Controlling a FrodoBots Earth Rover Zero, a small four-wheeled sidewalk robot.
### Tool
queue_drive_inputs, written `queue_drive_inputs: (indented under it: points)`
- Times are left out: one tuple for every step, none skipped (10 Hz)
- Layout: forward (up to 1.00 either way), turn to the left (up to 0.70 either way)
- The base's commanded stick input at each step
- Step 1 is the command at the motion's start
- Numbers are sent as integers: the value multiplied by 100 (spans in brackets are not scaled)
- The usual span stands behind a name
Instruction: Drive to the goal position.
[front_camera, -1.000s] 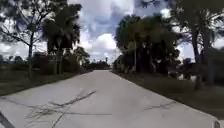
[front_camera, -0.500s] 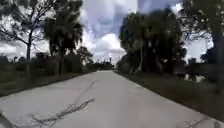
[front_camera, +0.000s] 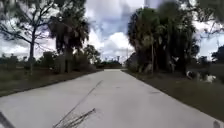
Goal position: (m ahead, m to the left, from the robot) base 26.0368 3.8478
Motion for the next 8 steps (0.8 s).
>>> queue_drive_inputs:
  points:
    - [100, 0]
    - [100, 0]
    - [100, 0]
    - [100, 0]
    - [100, 0]
    - [100, 0]
    - [100, 0]
    - [100, 0]
